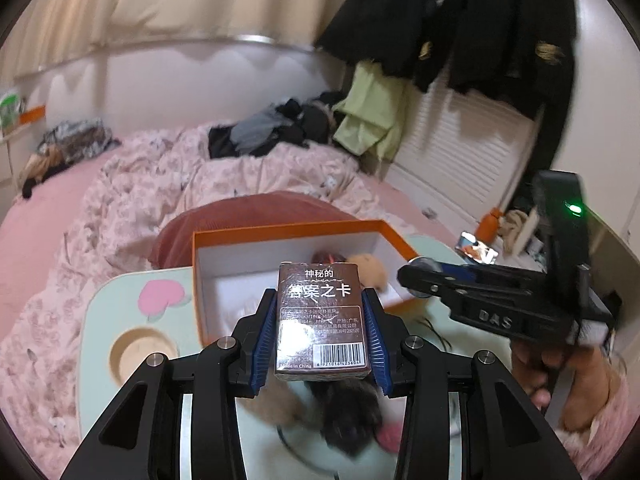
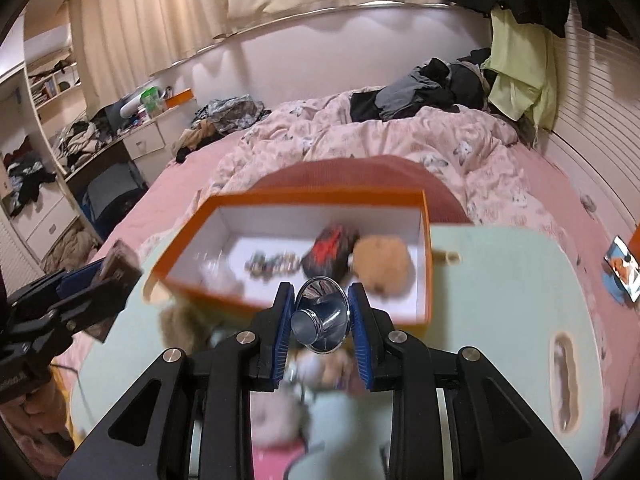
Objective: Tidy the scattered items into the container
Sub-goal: 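Lower the card box and metal ball into the box and open both grippers, then withdraw both grippers from the box back over the table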
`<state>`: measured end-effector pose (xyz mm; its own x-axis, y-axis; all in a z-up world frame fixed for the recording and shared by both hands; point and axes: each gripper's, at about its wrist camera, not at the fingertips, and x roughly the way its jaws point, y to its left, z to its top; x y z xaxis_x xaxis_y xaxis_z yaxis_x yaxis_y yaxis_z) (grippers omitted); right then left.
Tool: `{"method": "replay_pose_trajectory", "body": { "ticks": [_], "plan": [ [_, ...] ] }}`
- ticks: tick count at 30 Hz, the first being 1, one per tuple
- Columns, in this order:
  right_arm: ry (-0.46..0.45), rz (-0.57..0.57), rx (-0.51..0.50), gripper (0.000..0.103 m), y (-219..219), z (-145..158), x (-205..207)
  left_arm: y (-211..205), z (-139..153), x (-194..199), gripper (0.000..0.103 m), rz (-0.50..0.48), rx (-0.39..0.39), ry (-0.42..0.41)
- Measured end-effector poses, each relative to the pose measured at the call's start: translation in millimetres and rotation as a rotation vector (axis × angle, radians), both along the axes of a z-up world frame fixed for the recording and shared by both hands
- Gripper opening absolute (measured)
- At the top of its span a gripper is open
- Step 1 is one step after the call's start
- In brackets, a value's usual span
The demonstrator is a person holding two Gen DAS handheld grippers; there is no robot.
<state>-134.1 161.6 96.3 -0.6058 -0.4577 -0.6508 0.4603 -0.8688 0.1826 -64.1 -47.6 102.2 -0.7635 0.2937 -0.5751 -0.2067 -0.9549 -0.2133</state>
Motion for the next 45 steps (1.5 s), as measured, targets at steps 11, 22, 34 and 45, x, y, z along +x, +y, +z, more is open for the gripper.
{"method": "replay_pose_trajectory", "body": {
  "ticks": [11,22,34,45],
  "plan": [
    [-0.028,-0.087,0.077,0.029,-15,-15,-51,6,-37,-70,0.04,0.093,-0.059,-0.104],
    [0.021,-0.116,0.046,0.065,1,-9,-42,11,-30,-50,0.074,0.101,-0.12,-0.053],
    [0.033,-0.03,0.074,0.065,24,-2,55,9,-26,44,0.084,0.041,-0.076,-0.023],
    [-0.063,-0.041,0.192,0.065,32,-58,100,18,-86,100,0.085,0.031,-0.126,-0.159]
  ]
}}
